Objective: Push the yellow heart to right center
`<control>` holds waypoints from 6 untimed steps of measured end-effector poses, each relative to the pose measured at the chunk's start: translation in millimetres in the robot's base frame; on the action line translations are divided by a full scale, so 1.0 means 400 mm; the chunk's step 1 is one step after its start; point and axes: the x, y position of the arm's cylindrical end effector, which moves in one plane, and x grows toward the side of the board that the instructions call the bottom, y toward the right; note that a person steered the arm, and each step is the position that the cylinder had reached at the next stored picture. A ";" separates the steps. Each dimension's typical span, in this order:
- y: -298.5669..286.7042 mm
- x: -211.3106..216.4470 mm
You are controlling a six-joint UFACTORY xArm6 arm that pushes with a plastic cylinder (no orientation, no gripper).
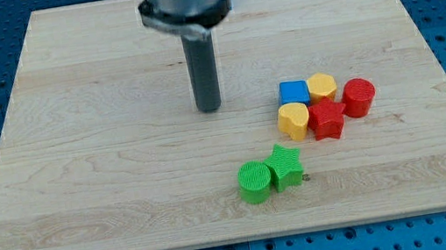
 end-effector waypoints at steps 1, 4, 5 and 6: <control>0.007 0.090; 0.292 0.098; 0.345 0.100; 0.342 0.100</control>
